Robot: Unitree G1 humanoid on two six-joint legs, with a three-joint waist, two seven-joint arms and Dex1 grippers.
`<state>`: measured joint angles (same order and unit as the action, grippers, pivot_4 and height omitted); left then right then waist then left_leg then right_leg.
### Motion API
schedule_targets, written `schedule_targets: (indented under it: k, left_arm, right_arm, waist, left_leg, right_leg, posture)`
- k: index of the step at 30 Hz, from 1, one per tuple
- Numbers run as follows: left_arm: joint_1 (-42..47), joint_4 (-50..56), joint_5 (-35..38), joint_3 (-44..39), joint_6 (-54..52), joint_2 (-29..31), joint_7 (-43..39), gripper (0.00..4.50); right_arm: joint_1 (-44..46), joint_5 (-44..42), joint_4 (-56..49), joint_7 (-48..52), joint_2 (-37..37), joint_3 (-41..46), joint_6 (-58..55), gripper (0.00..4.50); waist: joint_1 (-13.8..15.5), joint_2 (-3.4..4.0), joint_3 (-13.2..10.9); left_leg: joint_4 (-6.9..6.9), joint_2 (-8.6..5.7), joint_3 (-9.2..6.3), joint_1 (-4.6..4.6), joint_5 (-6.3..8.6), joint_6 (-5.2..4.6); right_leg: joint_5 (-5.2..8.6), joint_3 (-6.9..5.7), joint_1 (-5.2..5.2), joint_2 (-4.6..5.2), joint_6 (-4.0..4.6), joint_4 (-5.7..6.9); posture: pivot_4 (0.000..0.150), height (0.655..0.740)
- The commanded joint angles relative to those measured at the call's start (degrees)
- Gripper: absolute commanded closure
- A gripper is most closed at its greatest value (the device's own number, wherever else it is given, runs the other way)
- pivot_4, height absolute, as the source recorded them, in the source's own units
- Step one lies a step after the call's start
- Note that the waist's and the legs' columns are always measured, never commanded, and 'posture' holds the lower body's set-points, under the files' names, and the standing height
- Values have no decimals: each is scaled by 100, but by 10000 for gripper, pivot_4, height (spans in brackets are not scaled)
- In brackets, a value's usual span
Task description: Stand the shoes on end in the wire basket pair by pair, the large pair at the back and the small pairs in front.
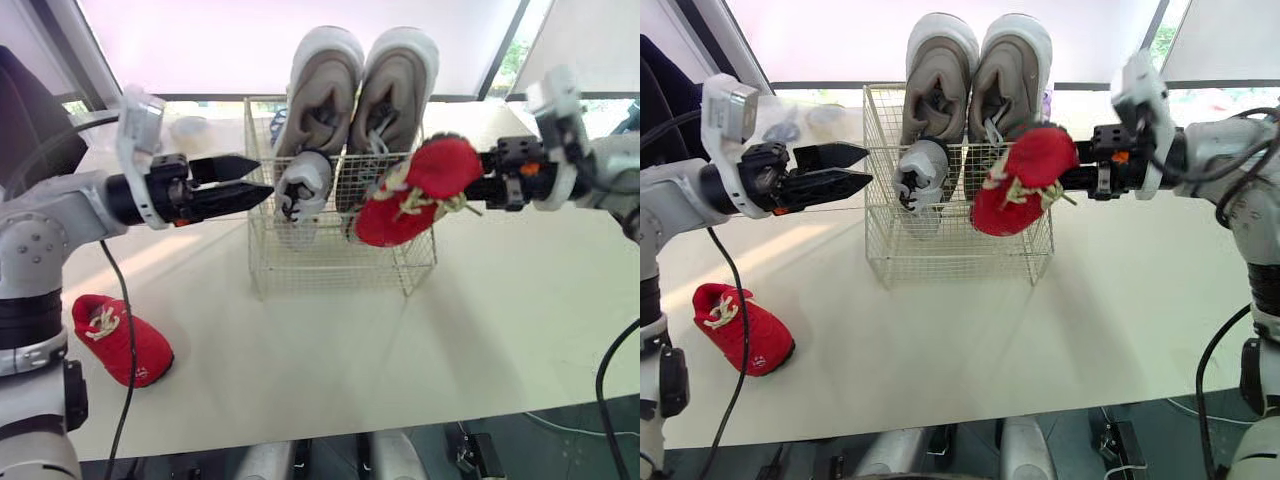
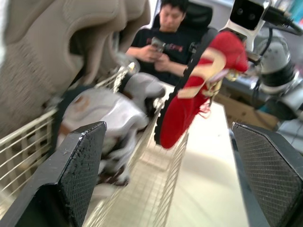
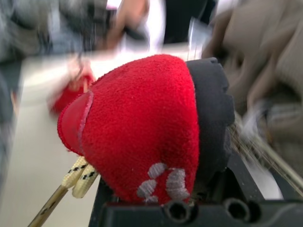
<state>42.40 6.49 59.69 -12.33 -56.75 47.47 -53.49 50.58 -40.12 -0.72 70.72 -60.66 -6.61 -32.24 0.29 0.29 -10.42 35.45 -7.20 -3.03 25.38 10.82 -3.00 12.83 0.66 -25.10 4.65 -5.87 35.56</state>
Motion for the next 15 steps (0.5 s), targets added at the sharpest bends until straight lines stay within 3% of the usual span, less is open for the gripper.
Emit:
schedule_targets:
  k: [1,14,15]
  left_arm:
    - [-10,167,-1,-203,111,28,-3,1511]
    - [-283,632,5,-171,138,-232,264,1511]
    - [-286,648,1,-166,137,-249,280,0]
  right_arm:
    - [309,782,307,628,110,-171,779,37705]
    - [-30,1844,631,962,972,-416,1455,37705]
    - [-68,1888,641,941,1018,-405,1465,27654]
  waist:
    - [-4,0,0]
    - [3,-3,0]
    - [9,-3,0]
  left_leg:
    - [-5,0,0,1,0,0]
    - [-18,0,-1,-6,-11,18]
    - [-17,0,-1,-6,-12,20]
  right_leg:
    - [0,0,-2,0,0,-2]
    - [-15,1,-14,-2,-19,30]
    - [-14,1,-15,-1,-18,34]
  posture:
    - [1500,7400]
    - [1500,7400]
    - [1500,7400]
